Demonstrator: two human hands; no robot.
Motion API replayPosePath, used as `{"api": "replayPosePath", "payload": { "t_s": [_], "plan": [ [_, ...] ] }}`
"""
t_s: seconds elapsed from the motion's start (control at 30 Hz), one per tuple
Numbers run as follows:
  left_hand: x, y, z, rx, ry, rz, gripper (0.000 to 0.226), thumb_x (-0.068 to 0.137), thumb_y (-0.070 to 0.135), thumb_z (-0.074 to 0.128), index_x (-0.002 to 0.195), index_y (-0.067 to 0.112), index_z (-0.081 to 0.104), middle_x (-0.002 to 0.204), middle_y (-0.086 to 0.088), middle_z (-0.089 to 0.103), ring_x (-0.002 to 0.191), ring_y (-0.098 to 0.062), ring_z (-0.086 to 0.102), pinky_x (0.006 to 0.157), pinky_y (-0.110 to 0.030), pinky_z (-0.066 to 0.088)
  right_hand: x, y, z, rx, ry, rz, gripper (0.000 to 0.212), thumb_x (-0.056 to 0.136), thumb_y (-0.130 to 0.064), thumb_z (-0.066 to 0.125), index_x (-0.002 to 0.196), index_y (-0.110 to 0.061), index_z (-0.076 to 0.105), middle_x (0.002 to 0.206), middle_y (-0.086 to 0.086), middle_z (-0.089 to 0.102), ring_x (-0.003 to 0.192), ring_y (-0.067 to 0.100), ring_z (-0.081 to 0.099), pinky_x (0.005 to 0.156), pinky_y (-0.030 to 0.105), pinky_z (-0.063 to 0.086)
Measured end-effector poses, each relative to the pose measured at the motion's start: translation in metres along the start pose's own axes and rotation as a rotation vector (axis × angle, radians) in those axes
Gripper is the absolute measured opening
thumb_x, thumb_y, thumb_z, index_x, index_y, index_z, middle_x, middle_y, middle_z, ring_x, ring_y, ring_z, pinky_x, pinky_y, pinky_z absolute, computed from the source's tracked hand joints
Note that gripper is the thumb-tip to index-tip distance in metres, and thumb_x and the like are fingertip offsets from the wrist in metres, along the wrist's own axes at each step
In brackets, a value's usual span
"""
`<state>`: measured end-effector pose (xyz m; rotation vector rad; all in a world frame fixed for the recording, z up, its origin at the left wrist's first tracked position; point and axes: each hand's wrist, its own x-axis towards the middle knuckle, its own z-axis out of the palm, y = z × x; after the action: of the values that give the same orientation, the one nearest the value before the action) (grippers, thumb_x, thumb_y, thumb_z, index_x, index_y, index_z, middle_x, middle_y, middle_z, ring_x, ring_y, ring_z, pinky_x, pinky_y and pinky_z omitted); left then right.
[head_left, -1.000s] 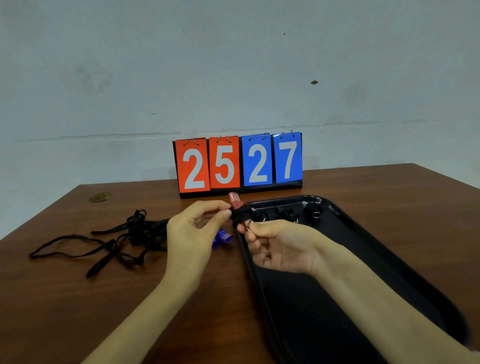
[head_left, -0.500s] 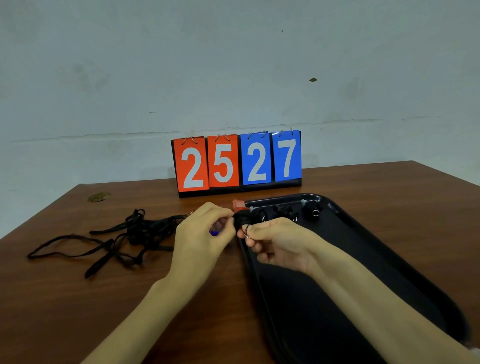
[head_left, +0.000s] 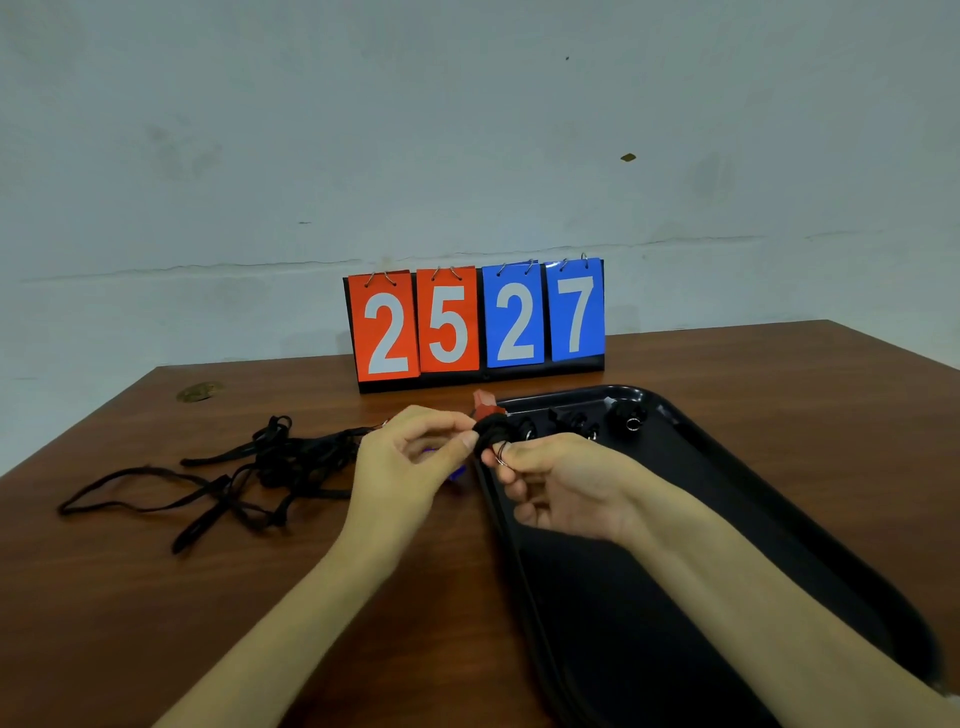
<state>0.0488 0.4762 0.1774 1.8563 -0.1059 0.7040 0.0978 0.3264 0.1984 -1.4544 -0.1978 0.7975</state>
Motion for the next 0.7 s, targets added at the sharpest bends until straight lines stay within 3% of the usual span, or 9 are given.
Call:
{"api": "replayPosePath", "payload": {
  "t_s": [0.1, 0.2, 0.33, 0.47, 0.63, 0.7],
  "plan": [
    [0.000, -0.003, -0.006, 0.133, -0.003, 0.123, 0.025, 0.079, 0.006, 0.069, 0.087, 0.029, 0.067, 0.088, 0.011, 0.068, 0.087, -0.001, 0.064, 0.075, -0.009, 0.048, 0.001, 0.002, 0.001, -0.047, 0.002, -0.005, 0.019, 0.095, -0.017, 0.049, 0.086, -0.013, 0.066, 0.063, -0.005, 0.055, 0.060, 0.005, 0.045, 0.058, 0.019, 0.037],
    [-0.002, -0.002, -0.005, 0.277, -0.002, 0.230, 0.032, 0.080, 0.011, 0.070, 0.102, 0.031, 0.059, 0.087, 0.018, 0.064, 0.089, 0.001, 0.063, 0.077, -0.009, 0.049, 0.003, 0.003, 0.001, -0.076, 0.030, -0.018, 0.018, 0.095, -0.016, 0.050, 0.089, -0.012, 0.066, 0.062, -0.006, 0.055, 0.058, 0.005, 0.045, 0.057, 0.019, 0.037],
    [-0.003, 0.000, 0.000, 0.258, 0.089, 0.157, 0.045, 0.077, 0.006, 0.071, 0.103, 0.031, 0.044, 0.075, 0.013, 0.063, 0.076, -0.002, 0.062, 0.067, -0.009, 0.048, 0.003, 0.004, 0.004, -0.067, 0.036, -0.016, 0.017, 0.094, -0.016, 0.051, 0.088, -0.012, 0.066, 0.060, -0.006, 0.056, 0.057, 0.005, 0.045, 0.057, 0.019, 0.037],
    [-0.003, 0.004, 0.004, 0.025, 0.174, 0.040, 0.043, 0.078, -0.002, 0.068, 0.092, 0.030, 0.044, 0.077, 0.008, 0.067, 0.063, -0.015, 0.059, 0.062, -0.018, 0.050, 0.001, 0.003, 0.004, 0.149, -0.083, 0.093, 0.021, 0.093, -0.019, 0.051, 0.079, -0.015, 0.067, 0.059, -0.007, 0.054, 0.054, 0.004, 0.045, 0.055, 0.018, 0.036],
    [-0.010, 0.008, 0.002, 0.209, 0.143, 0.295, 0.045, 0.078, -0.004, 0.067, 0.087, 0.033, 0.044, 0.075, 0.001, 0.062, 0.065, -0.017, 0.057, 0.056, -0.018, 0.048, -0.002, 0.001, 0.000, 0.418, -0.208, 0.238, 0.019, 0.084, -0.018, 0.057, 0.071, -0.011, 0.069, 0.060, -0.005, 0.055, 0.052, 0.006, 0.045, 0.059, 0.018, 0.033],
    [-0.009, 0.010, 0.002, 0.148, 0.138, 0.233, 0.042, 0.079, -0.005, 0.066, 0.086, 0.031, 0.044, 0.075, 0.000, 0.063, 0.064, -0.017, 0.058, 0.057, -0.018, 0.049, -0.002, 0.001, -0.002, 0.457, -0.244, 0.260, 0.019, 0.085, -0.017, 0.056, 0.073, -0.011, 0.068, 0.061, -0.006, 0.055, 0.052, 0.006, 0.047, 0.058, 0.019, 0.034]
  ]
}}
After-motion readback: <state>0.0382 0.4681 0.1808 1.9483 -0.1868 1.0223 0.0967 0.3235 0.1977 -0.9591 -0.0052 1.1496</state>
